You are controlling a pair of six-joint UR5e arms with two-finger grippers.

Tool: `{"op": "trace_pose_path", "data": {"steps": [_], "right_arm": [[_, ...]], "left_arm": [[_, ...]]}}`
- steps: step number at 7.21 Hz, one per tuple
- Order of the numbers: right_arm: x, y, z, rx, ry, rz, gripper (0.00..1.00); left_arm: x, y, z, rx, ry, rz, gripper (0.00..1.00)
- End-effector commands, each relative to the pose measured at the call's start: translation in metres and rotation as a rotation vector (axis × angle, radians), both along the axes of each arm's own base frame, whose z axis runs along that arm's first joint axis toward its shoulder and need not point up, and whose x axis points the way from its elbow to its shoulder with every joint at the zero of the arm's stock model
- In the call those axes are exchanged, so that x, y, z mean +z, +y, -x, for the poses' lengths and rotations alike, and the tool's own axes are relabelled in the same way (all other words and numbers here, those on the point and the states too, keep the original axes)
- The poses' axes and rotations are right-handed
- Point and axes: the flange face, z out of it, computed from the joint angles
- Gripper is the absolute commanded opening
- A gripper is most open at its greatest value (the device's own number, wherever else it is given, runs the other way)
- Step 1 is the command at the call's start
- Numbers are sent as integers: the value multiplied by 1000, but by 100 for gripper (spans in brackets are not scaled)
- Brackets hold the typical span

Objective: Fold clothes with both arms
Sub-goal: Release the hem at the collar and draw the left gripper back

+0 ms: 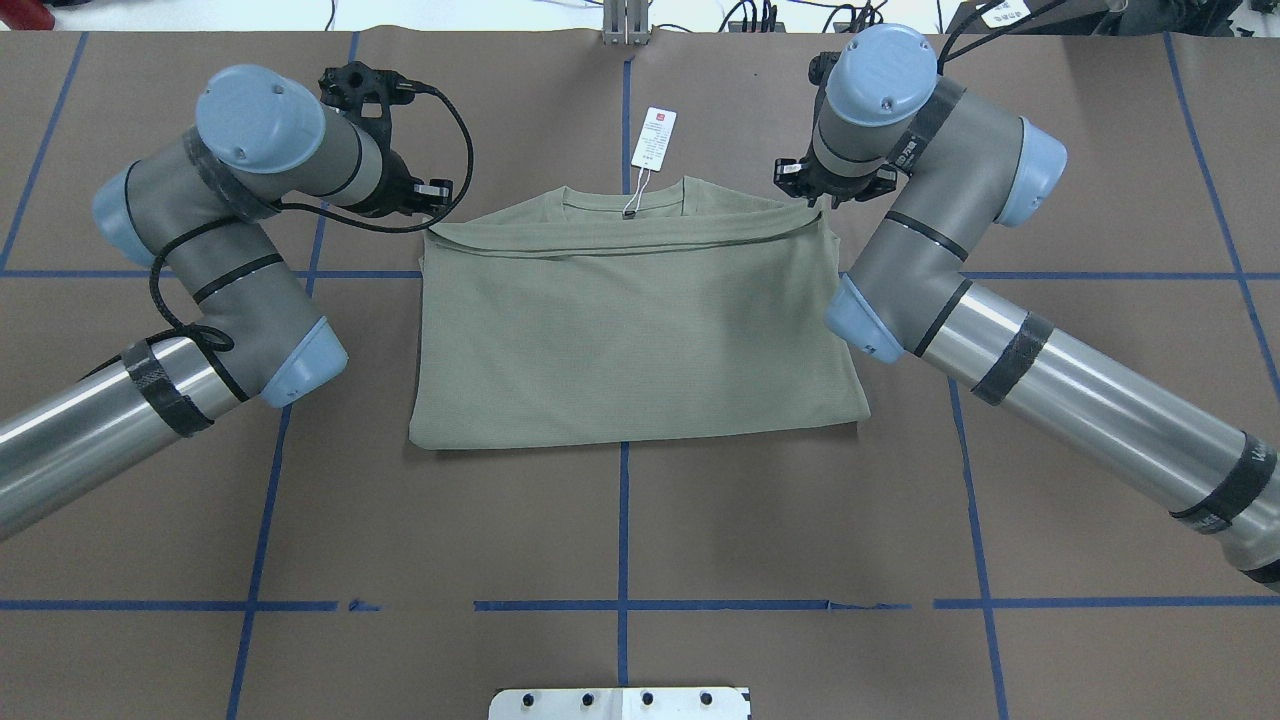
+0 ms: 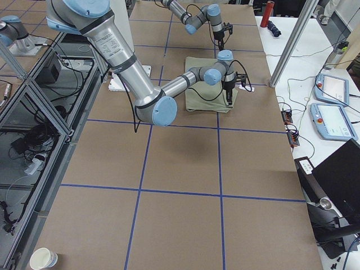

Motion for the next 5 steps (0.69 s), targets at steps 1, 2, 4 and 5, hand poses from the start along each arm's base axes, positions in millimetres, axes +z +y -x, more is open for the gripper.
{"op": "trace_pose_path", "data": {"steps": [1,2,4,5], "right_arm": [[-3,-19,-39,-108,-42,-22,100],[0,-25,-53,-137,-52,-31,100],[4,-25,-54,-133,-48,-27,100],[6,-25,-54,-135,-46,-25,100]], "left_arm": [[-15,40,28,35,58,-50,100],[-13,78,31,78,104,-19,100],[13,158,10,66,241,92,100],[48,186,14,48,304,95,96]]}}
